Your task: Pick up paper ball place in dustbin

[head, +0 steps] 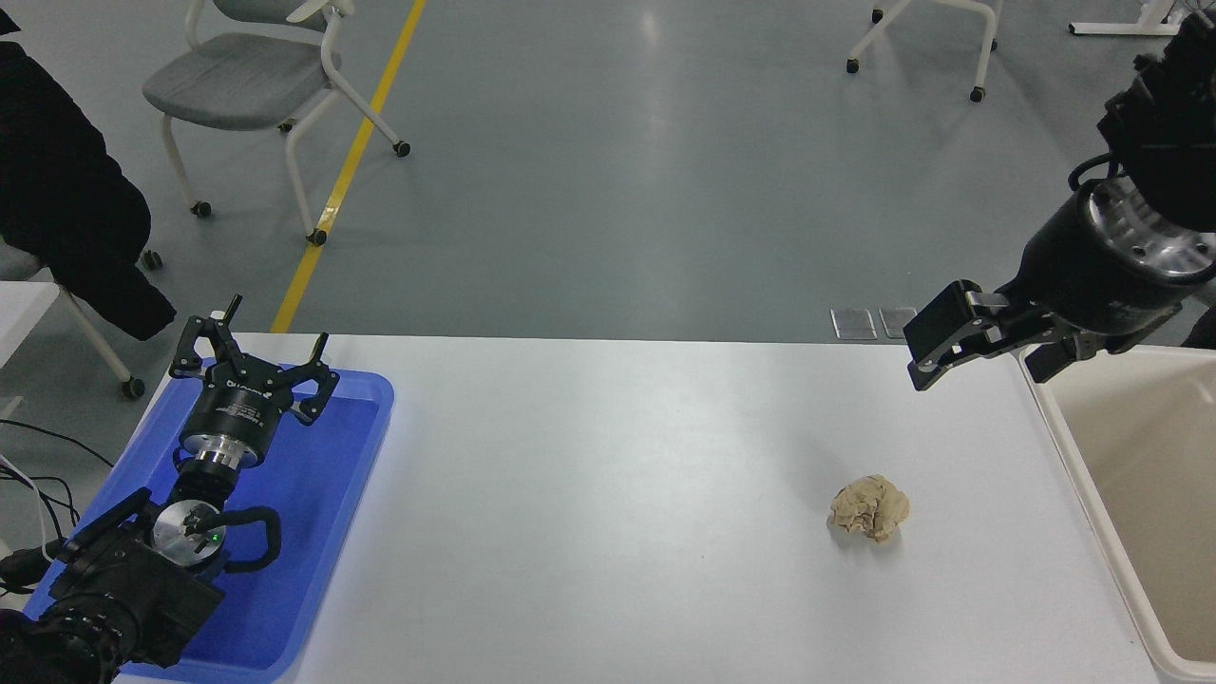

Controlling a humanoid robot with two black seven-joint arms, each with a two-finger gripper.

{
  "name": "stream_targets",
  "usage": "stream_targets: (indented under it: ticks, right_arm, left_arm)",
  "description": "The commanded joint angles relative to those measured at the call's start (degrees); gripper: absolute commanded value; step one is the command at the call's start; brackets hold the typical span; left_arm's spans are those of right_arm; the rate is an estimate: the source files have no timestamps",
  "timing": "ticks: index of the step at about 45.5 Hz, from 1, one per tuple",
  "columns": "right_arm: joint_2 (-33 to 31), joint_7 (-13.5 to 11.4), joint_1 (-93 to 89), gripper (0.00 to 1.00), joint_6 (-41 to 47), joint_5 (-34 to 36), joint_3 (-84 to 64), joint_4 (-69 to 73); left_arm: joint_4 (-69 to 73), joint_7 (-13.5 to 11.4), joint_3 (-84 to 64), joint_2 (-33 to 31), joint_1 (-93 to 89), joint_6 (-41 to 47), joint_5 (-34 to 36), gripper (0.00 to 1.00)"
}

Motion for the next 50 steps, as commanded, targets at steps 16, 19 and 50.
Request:
stream_targets:
  ticks: [16, 19, 50]
  right_arm:
    - [3.0, -0.1, -8.3, 1.00, -5.4, -0.7, 1.5, -2.7]
    - [3.3, -0.1, -11.7, 1.00, -8.0, -1.8, 2.3, -4.6]
    - [3.2, -0.3, -60.4, 1.00, -16.9, -21.4, 26.8, -33.2]
  left_arm:
    - [0.0, 0.0, 0.0, 0.0, 0.0, 0.0, 0.0, 1.00]
    - [0.0, 0.0, 0.0, 0.0, 0.0, 0.0, 0.0, 1.00]
    - [0.0, 0.1, 0.0, -0.1, -0.1, 0.0, 0.0, 1.00]
